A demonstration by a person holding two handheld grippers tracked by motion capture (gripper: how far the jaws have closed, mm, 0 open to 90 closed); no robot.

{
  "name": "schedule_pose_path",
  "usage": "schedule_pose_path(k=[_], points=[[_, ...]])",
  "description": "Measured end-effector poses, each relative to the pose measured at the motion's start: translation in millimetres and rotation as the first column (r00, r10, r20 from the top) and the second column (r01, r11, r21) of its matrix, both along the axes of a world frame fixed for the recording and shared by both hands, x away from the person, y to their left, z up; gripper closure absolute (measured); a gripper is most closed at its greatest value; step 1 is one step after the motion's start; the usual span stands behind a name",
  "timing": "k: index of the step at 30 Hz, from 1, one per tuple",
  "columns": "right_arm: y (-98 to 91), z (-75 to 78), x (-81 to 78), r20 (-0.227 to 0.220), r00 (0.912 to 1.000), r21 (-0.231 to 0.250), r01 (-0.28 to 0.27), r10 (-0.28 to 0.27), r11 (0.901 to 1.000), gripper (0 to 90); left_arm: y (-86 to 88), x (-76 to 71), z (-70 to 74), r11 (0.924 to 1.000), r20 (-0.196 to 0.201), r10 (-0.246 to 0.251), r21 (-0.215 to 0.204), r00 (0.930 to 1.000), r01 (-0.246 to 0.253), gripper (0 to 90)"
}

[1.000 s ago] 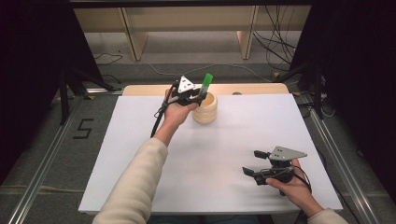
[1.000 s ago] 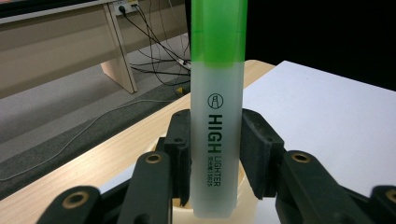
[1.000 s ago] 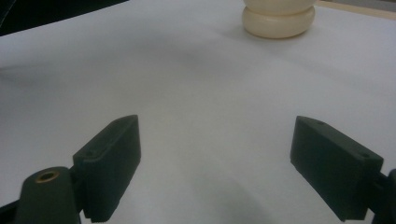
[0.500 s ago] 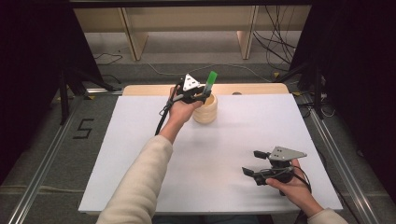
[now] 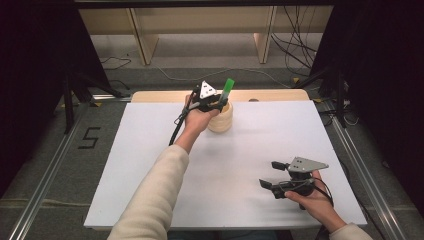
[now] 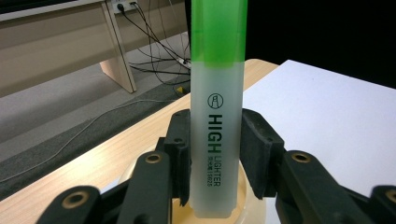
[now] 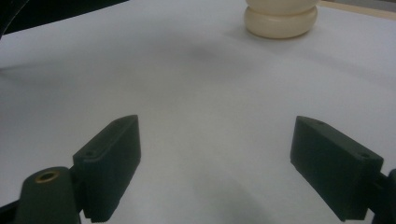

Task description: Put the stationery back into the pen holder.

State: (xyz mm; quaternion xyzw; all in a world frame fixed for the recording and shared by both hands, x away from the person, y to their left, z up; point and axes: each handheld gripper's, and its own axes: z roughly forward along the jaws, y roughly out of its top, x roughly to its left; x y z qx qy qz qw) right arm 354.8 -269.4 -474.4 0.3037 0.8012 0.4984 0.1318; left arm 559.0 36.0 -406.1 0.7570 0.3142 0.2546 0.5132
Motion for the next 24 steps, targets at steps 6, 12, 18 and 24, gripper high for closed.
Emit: schedule_pose_path(k=[6,12,18,24], points=[[0.0,0.0,-0.2,-0.002,1.0,0.004,-0.001,0.001,1.0,17.2,-0.5,1.9,-3.9,0.9999,-0.005,0.003,0.015,1.0,-0.003,66.2],[0.1,0.0,-0.2,-0.002,1.0,0.003,-0.002,0.002,1.0,17.1,-1.0,3.1,-6.8,0.9997,-0.009,0.002,0.025,1.0,-0.002,66.1],[0.0,-0.1,0.0,0.002,1.0,0.002,-0.004,0.004,1.0,17.1,-0.6,4.8,-10.2,0.9995,-0.017,0.006,0.031,0.9998,-0.006,66.1],[0.0,-0.2,0.0,0.001,1.0,0.001,-0.005,0.005,1.0,17.2,0.4,6.7,-15.1,0.9989,-0.028,0.015,0.044,0.9995,-0.014,66.1]])
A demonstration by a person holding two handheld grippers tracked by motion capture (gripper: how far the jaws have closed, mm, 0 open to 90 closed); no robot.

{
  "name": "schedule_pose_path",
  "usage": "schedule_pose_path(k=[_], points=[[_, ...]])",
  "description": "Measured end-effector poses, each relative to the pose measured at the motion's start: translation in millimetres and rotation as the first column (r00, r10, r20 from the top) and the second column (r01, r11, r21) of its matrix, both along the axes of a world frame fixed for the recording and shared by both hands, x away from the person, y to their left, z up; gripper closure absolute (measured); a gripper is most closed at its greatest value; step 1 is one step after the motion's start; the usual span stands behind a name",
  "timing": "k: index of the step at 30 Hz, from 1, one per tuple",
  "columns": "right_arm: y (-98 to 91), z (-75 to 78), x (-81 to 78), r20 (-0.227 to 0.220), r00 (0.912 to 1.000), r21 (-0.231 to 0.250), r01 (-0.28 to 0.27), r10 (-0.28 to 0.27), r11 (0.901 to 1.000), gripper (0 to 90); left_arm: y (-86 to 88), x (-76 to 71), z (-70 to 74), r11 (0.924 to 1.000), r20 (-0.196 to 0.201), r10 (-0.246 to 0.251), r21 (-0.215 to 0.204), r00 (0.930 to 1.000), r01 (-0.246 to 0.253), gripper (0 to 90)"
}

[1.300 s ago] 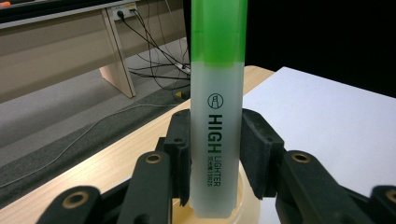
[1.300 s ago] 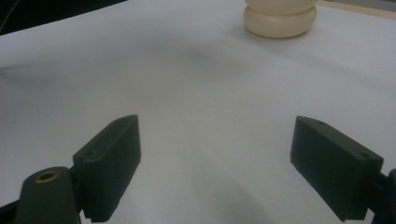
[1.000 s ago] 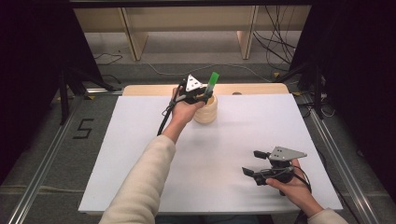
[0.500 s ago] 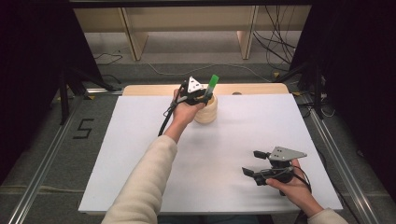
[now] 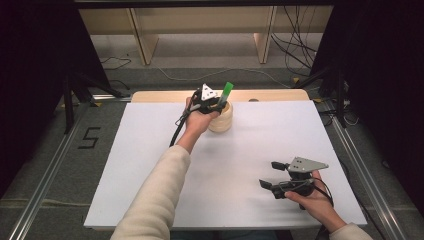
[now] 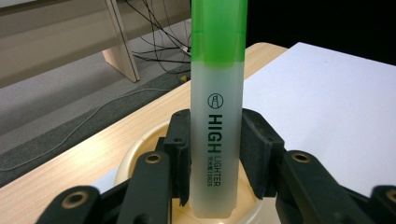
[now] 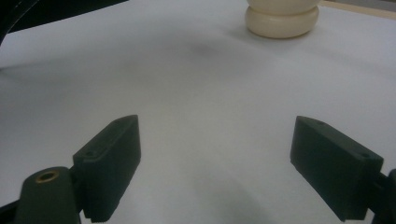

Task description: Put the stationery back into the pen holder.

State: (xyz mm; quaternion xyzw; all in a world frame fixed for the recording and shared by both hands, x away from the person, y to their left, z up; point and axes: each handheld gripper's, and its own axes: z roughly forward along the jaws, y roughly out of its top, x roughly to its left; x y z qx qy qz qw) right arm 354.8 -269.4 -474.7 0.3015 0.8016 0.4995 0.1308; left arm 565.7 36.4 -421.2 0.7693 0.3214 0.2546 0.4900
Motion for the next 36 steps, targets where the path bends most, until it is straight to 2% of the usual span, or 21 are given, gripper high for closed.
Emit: schedule_pose_path(k=[23,25,28,30,32,33,34,36], points=[[-0.2,0.3,-0.7,-0.004,1.0,-0.004,-0.002,0.002,1.0,17.0,-1.8,5.5,-12.2,0.9989,-0.015,0.023,0.042,0.9996,-0.023,64.8],[-0.2,0.4,-0.7,-0.004,1.0,-0.003,-0.002,0.002,1.0,17.0,-1.2,5.0,-11.7,0.9982,-0.023,0.022,0.056,0.9995,-0.021,56.0],[-0.3,0.3,-0.7,-0.004,1.0,-0.003,-0.001,0.001,1.0,17.0,0.6,1.1,-7.6,0.9971,-0.013,0.038,0.067,0.9992,-0.037,46.6],[-0.2,0.3,-0.6,-0.003,1.0,-0.003,-0.001,0.001,1.0,17.0,2.3,-2.8,-3.1,0.9976,-0.007,0.028,0.064,0.9996,-0.028,43.1],[-0.2,0.6,-0.9,0.0,1.0,-0.009,0.0,0.0,1.0,17.0,4.0,-7.7,2.2,0.9967,0.007,0.04,0.07,0.9992,-0.04,38.7],[-1.3,2.0,-1.2,-0.015,0.9998,-0.029,-0.01,0.009,0.9995,17.0,6.4,-10.1,5.2,0.9956,0.015,0.043,0.083,0.999,-0.044,36.9],[-0.1,0.7,-1.1,-0.002,1.0,-0.01,-0.001,0.001,1.0,17.0,8.4,-12.4,7.9,0.9956,0.013,0.048,0.08,0.9988,-0.049,35.3],[0.0,0.6,-0.8,0.002,1.0,-0.011,0.0,0.0,0.9999,17.0,13.0,-16.5,12.8,0.9966,-0.003,0.054,0.063,0.9985,-0.054,33.6]])
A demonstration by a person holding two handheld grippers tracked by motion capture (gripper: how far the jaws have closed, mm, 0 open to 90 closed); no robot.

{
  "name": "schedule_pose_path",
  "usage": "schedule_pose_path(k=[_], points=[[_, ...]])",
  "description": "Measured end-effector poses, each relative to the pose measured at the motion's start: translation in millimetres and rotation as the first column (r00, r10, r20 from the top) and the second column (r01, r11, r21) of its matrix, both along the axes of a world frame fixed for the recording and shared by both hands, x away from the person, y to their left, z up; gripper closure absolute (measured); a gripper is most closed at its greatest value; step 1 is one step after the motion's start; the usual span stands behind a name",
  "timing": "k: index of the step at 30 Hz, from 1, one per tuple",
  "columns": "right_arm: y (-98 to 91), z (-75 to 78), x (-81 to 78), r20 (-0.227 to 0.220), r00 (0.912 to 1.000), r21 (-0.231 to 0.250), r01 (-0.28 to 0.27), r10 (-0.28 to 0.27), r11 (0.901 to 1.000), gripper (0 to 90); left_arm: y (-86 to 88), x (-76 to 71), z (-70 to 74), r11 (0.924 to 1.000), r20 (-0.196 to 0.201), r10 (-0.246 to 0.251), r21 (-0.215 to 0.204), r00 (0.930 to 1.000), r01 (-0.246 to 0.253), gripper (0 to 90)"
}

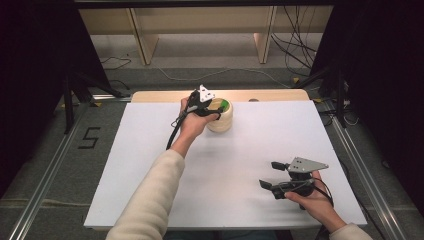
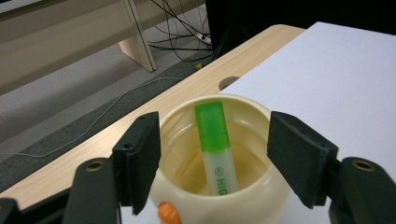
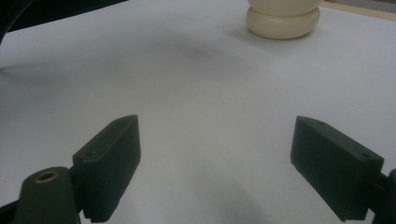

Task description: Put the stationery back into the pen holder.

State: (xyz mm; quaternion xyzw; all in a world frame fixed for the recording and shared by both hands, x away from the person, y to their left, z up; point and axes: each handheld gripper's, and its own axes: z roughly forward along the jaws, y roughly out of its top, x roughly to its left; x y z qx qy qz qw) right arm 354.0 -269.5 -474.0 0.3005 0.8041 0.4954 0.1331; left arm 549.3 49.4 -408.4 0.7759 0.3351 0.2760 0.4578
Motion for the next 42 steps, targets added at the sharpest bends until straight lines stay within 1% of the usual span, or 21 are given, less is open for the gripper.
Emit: schedule_pose_path(k=[3,5,7,9,12,13,20,21,24,25,28,29,30,33,34,35,37,38,39,41,42], points=[[0.4,0.0,-0.1,-0.004,1.0,-0.002,0.003,-0.003,1.0,17.0,6.2,-7.0,6.5,0.9999,-0.018,0.016,-0.003,0.9997,-0.016,28.5],[0.8,0.0,-0.1,-0.004,1.0,-0.001,0.0,0.0,1.0,17.0,9.1,-12.2,9.7,0.9999,-0.017,0.016,-0.004,0.9997,-0.017,25.6],[1.1,0.1,0.0,0.0,1.0,-0.001,-0.002,0.002,1.0,17.0,12.3,-15.5,11.6,0.9998,-0.014,0.017,0.007,0.9997,-0.017,25.0],[1.2,0.1,-0.1,0.0,1.0,-0.001,0.0,0.0,1.0,17.0,15.4,-18.8,12.5,0.9998,-0.023,0.021,-0.002,0.9995,-0.021,24.2],[1.2,0.4,-0.3,-0.005,1.0,-0.001,0.003,-0.003,1.0,17.0,20.5,-23.6,13.0,0.9997,-0.041,0.026,0.003,0.9988,-0.026,24.0],[1.3,0.4,-0.4,-0.005,1.0,-0.001,0.003,-0.003,1.0,17.0,22.5,-25.1,13.4,0.9997,-0.049,0.02,0.016,0.9986,-0.02,23.7],[1.5,0.1,-0.1,-0.002,1.0,-0.001,0.0,0.0,1.0,17.0,30.2,-38.9,13.5,0.9997,-0.071,0.021,0.011,0.9972,-0.02,23.6],[2.2,0.2,-0.3,-0.005,1.0,0.008,0.007,-0.007,0.9999,17.0,31.5,-40.8,13.6,0.9998,-0.079,0.02,0.011,0.9967,-0.019,23.5],[2.4,0.2,-0.3,-0.006,0.9999,0.009,0.008,-0.008,0.9999,17.0,35.0,-47.4,14.0,0.9998,-0.083,0.016,0.01,0.9964,-0.015,23.5],[2.5,0.2,-0.3,-0.007,0.9999,0.009,0.01,-0.01,0.9999,17.0,36.7,-49.6,14.5,0.9998,-0.085,0.013,0.019,0.9963,-0.011,23.5],[2.5,0.2,-0.2,-0.008,0.9999,0.01,0.01,-0.01,0.9999,17.0,40.4,-57.1,15.4,0.9997,-0.088,0.012,0.022,0.9961,-0.01,23.4],[1.0,0.1,0.3,0.001,1.0,-0.007,-0.006,0.006,1.0,17.0,41.2,-60.1,15.2,0.9999,-0.094,0.014,0.011,0.9954,-0.013,23.4],[2.6,0.0,-0.2,-0.005,1.0,0.015,0.008,-0.008,0.9998,17.0,42.8,-63.0,15.1,0.9997,-0.095,0.013,0.02,0.9954,-0.011,23.4],[1.9,0.2,0.0,-0.005,1.0,0.004,0.004,-0.004,1.0,17.0,45.3,-71.7,13.6,0.9997,-0.103,0.012,0.022,0.9946,-0.009,23.3],[1.9,0.0,0.6,0.003,1.0,0.004,-0.001,0.001,1.0,17.0,46.2,-74.5,13.1,0.9997,-0.106,0.011,0.023,0.9944,-0.009,23.3],[2.0,0.0,0.6,0.003,1.0,0.004,0.0,0.0,1.0,17.0,47.7,-76.8,13.2,0.9994,-0.107,0.004,0.035,0.9942,-0.001,23.3],[2.4,-0.2,0.3,0.0,1.0,0.01,0.004,-0.004,0.9999,17.0,48.9,-81.8,12.6,0.9996,-0.113,0.006,0.028,0.9936,-0.003,23.3],[2.2,0.3,0.0,-0.005,1.0,0.004,0.005,-0.005,1.0,17.0,50.2,-83.9,12.5,0.9994,-0.111,0.001,0.034,0.9938,0.003,23.3],[2.2,0.0,0.6,0.003,1.0,0.003,0.001,-0.001,1.0,17.0,50.5,-86.2,12.2,0.9996,-0.111,0.002,0.029,0.9938,0.001,23.3],[2.6,-0.2,0.7,0.004,1.0,0.002,0.002,-0.002,1.0,17.0,52.2,-90.6,12.2,0.9991,-0.112,-0.009,0.041,0.9937,0.014,23.2],[2.4,-0.1,0.7,0.003,1.0,0.002,0.002,-0.002,1.0,17.0,52.2,-92.9,11.4,0.9995,-0.111,-0.009,0.03,0.9938,0.013,23.2]])
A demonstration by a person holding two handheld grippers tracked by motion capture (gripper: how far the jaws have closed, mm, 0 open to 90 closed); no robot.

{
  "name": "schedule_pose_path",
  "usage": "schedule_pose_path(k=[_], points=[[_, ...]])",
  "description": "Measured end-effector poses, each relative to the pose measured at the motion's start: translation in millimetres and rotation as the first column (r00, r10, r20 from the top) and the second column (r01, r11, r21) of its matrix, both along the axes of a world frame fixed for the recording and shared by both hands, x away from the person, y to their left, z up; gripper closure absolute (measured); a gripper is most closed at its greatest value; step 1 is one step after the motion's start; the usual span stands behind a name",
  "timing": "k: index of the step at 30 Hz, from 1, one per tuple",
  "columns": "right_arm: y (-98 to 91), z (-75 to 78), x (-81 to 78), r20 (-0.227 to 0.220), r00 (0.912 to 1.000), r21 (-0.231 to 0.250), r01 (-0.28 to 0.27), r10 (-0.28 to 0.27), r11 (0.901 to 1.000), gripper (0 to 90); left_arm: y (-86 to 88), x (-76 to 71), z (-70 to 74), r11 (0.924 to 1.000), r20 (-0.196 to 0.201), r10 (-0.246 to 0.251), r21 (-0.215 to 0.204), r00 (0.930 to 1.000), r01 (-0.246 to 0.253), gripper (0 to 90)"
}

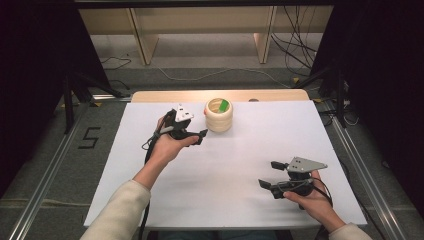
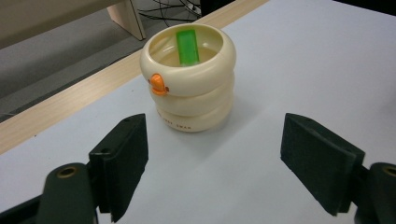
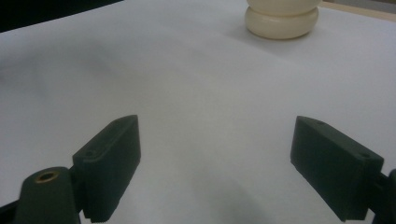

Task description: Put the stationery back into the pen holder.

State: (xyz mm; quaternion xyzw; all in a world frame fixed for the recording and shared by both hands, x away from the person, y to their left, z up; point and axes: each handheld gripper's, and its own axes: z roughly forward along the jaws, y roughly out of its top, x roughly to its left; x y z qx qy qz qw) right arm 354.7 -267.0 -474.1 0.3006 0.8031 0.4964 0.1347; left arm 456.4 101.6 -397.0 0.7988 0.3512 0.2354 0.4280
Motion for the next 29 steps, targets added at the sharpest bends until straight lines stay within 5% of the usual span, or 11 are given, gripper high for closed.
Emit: schedule_pose_path(k=[20,29], points=[[0.3,0.6,-0.9,-0.009,0.9999,-0.006,0.005,-0.005,1.0,17.0,18.4,-43.8,-21.1,0.9989,-0.029,-0.039,0.027,0.9988,0.04,23.0],[0.4,-0.4,0.1,-0.002,1.0,-0.001,0.005,-0.005,1.0,17.0,35.4,-89.3,-54.6,0.9978,-0.01,-0.035,-0.057,0.9993,0.034,16.3]])
